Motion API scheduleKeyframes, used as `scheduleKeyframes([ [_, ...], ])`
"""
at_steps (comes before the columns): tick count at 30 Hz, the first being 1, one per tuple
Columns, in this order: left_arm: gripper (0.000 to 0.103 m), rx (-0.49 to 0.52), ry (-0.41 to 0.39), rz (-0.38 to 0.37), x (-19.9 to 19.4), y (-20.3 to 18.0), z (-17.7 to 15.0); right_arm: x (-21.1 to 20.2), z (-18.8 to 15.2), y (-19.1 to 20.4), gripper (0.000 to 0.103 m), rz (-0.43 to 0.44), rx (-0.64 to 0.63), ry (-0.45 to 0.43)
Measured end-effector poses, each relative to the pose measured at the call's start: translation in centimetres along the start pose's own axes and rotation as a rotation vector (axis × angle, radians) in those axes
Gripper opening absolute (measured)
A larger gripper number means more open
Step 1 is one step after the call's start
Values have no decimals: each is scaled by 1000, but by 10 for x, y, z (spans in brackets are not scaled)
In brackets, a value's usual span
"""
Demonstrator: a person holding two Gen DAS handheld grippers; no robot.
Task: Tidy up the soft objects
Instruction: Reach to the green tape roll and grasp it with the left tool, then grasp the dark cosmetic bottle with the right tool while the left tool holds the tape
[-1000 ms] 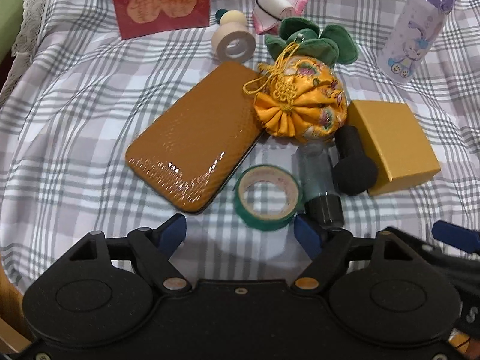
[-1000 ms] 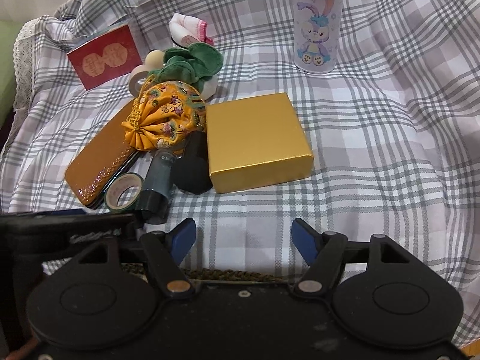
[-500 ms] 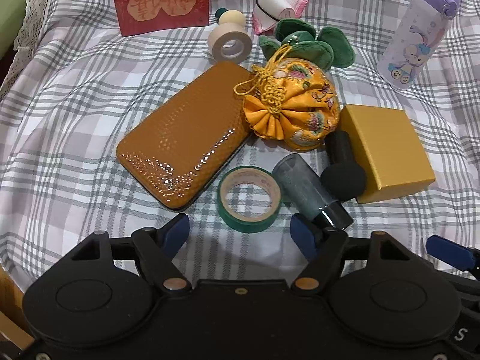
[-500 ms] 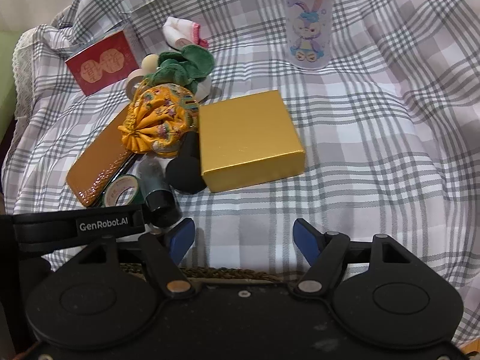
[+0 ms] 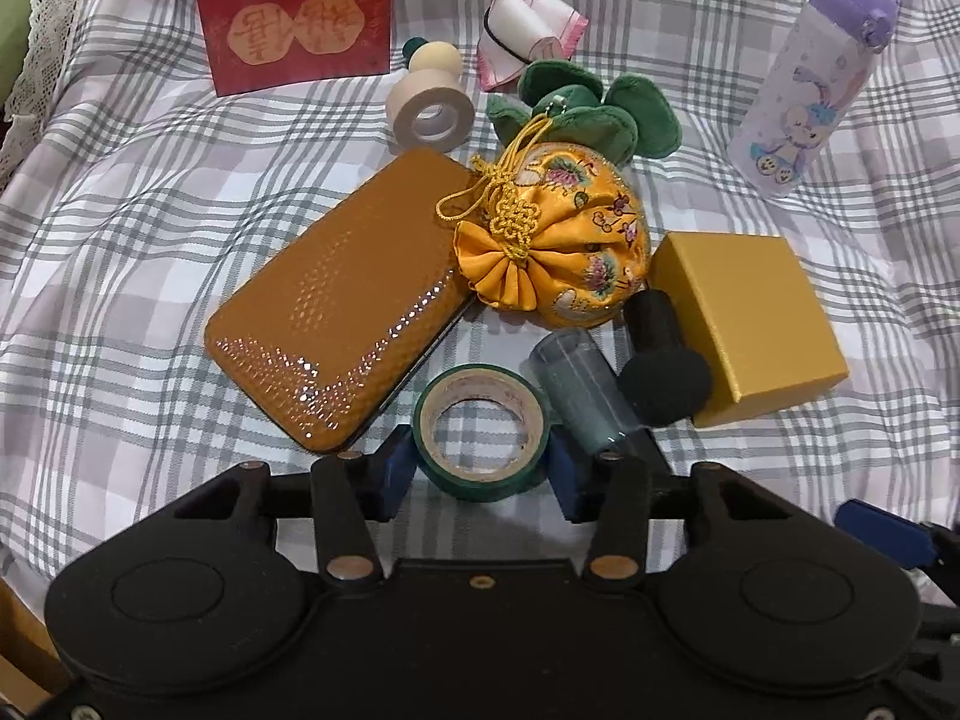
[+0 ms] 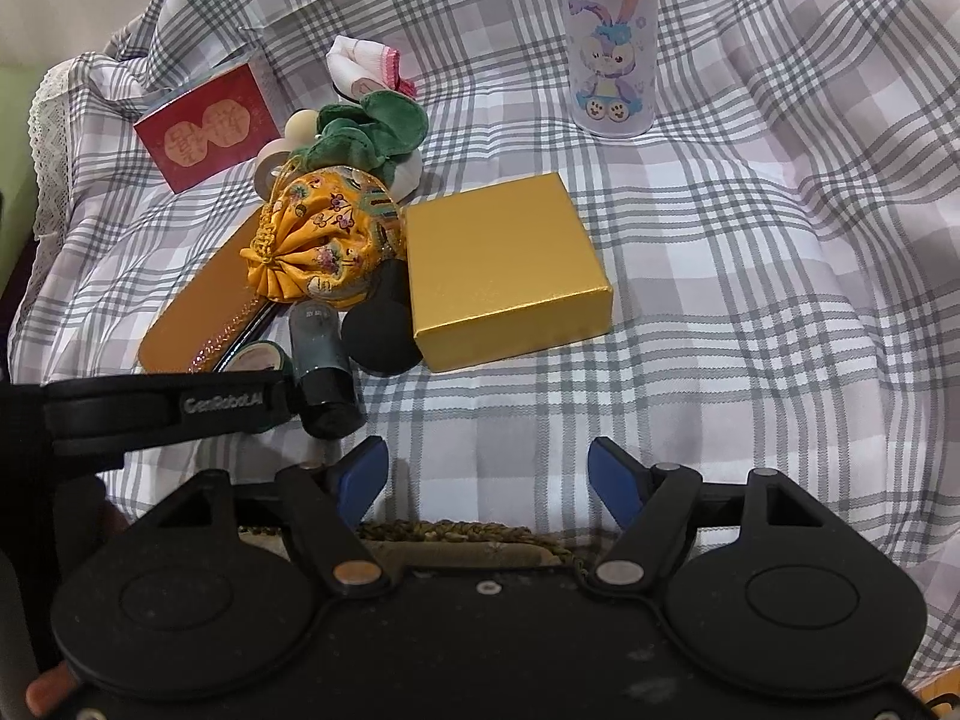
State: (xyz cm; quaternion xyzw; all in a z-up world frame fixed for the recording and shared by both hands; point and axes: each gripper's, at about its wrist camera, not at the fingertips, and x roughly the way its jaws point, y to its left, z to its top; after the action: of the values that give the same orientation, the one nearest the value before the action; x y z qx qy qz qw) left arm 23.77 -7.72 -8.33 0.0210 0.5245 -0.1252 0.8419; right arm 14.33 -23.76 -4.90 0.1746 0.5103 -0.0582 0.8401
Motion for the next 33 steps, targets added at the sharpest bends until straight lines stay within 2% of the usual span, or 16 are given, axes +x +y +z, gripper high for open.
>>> scheduleKeyframes([
  [3,46,11,-23,4,-12,3,-2,0,1,4,73,1,-11,-5],
  [6,46,26,-40,41,-22,8,-4,0,3,13,73,5,-33,-10],
  [11,46,1,-61,78,-32,25,-8,6,4,38,74,27,-105,-13],
  [15,47,-19,-57,76,-34,33,-11,20,5,55,74,11,-163,-1],
  [18,47,-24,-55,69,-35,36,-12,26,8,55,72,-46,-160,2],
  [23,47,-27,-58,43,-37,39,-15,18,10,38,74,-162,-43,-23],
  [25,47,-32,-59,42,-38,40,-16,11,8,38,73,-140,-26,-37],
  [29,47,-54,-59,50,-41,49,-18,11,8,47,76,-42,-30,-26],
  [33,47,-69,-52,75,-41,58,-21,21,9,61,82,-24,-62,-14],
])
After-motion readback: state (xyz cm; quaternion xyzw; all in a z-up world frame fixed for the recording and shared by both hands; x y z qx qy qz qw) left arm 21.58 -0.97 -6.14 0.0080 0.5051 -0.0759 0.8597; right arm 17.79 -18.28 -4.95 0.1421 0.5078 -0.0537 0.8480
